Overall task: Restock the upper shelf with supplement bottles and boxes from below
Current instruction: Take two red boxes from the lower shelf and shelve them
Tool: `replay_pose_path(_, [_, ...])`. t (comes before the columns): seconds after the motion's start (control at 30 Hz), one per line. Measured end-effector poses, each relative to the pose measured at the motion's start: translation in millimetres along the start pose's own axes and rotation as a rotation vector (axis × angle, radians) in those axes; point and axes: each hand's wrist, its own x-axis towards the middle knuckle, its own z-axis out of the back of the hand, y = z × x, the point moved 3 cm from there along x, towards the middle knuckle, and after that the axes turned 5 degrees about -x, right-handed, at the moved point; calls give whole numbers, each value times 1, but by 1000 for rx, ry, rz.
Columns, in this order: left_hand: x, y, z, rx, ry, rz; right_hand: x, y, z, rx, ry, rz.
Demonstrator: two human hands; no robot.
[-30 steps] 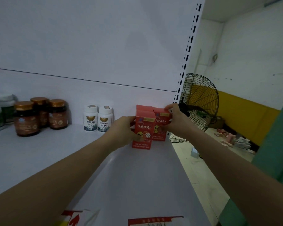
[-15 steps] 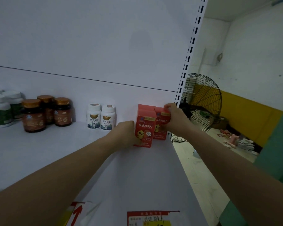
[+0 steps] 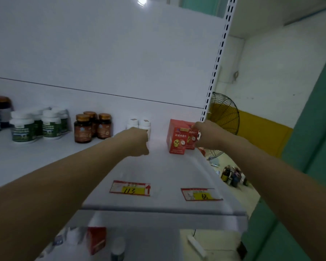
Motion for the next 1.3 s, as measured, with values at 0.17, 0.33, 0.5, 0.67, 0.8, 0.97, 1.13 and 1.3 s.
replay_pose_path(0.17, [-74,34,22,-15,-8,-125,-71,59,11,-1,-4,-39])
replay_pose_path(0.33, [-145,74,29,-65,25,-183,-129,114,7,-1,24,-85])
replay_pose_path(0.5, [-212,106,33,-98,51,-191,-183,162,4,1,51,-48])
replay_pose_path(0.67, [-278,130,32,-155,31,-148,-234,200,-9,-7,93,14])
replay_pose_path(0.8, [-322,154,18,-223,42,-41,-269,223,-29,30,163,63])
replay_pose_path(0.97, [-375,193,-29,-202,151,98,-306,249,-74,99,277,78])
replay_pose_path(1.13, [-416,248,-66,-195,256,213,-323,289,-110,134,372,105])
replay_pose_path(1.3, [-417,309,-79,-251,298,267,-310,337,-141,172,425,108])
